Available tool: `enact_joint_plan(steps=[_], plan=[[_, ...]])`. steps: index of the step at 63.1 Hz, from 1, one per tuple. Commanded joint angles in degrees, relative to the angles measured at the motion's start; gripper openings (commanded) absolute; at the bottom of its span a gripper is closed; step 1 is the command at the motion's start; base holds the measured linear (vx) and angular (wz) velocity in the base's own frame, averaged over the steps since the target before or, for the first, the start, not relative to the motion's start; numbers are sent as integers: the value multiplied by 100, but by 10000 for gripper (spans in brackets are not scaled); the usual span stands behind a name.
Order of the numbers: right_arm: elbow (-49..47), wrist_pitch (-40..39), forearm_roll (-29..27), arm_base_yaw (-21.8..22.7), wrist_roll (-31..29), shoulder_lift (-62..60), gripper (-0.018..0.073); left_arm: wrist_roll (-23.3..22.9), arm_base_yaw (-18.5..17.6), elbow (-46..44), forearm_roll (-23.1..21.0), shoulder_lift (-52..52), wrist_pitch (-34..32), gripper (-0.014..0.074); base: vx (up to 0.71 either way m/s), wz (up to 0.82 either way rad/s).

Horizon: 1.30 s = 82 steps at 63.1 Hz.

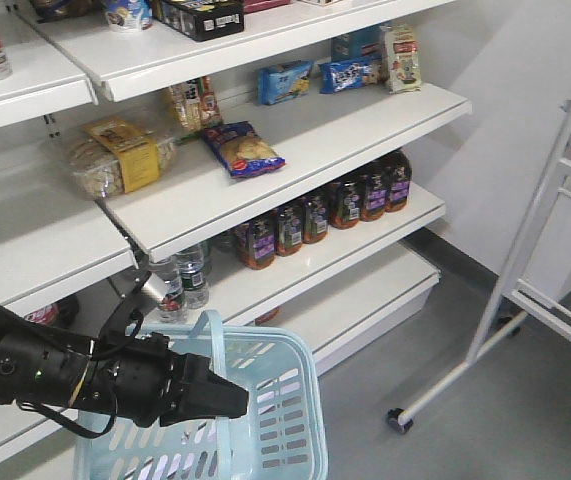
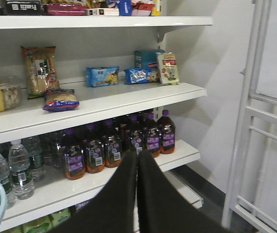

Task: Place coke in basket with both arms
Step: 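Turn the base toward the drink shelf, basket held in the left gripper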

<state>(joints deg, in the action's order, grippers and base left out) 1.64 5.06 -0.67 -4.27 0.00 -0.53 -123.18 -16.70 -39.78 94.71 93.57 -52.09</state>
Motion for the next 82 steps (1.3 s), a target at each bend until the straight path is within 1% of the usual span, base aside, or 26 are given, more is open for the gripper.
enact_joint_plan(steps=[1,40,82], plan=[[107,-415,21,8,0,-78,-10,40,-40,-113,-361,-261,-255,-5,9,37],[107,-415,21,8,0,-78,-10,40,-40,-113,-361,-261,-255,-5,10,40],[107,-415,21,8,0,-78,-10,40,-40,-113,-361,-261,-255,-5,6,24]])
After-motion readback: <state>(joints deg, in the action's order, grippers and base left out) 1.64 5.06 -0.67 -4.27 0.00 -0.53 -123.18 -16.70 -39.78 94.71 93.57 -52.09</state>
